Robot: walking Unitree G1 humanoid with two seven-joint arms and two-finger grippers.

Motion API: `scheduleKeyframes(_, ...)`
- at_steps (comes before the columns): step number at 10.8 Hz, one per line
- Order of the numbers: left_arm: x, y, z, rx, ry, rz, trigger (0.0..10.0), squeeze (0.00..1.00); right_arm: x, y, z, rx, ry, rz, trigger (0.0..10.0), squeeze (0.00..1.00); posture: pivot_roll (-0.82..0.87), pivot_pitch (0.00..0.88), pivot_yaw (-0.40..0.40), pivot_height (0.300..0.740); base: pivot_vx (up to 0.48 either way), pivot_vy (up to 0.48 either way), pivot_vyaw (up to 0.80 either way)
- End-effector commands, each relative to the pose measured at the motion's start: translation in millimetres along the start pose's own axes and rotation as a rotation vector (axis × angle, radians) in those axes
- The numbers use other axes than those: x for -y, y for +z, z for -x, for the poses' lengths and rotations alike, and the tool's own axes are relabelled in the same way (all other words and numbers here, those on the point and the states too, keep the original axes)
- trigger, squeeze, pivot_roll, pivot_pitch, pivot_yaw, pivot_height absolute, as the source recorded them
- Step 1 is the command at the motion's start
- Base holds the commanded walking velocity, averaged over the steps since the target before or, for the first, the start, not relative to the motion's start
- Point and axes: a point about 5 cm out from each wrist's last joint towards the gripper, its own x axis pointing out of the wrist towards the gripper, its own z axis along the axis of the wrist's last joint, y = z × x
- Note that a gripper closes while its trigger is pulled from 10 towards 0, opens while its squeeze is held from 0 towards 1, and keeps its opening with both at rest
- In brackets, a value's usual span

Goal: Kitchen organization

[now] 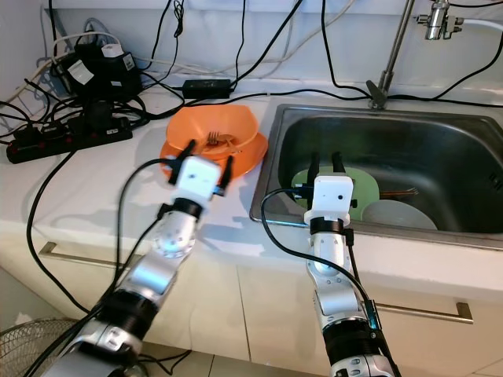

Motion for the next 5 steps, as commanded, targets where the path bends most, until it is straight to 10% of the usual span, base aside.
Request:
scheduleKeyframes(1,1.8,4,-4.4,0.014,-0.021,-0.008,10.0,0.0,-0.2,1,-2.8,0.007,0.0,0.001,10.0,0.0,0.02,0.0,0.058,0.74,0.0,0.0,0.0)
scheduleKeyframes(5,-15.4,15,2.1,0.089,0.036,0.002,10.0,0.0,-1.4,1,-2.3,0.007,-0.002,-0.004,10.0,0.0,0.03,0.0,0.059,0.74,0.0,0.0,0.0)
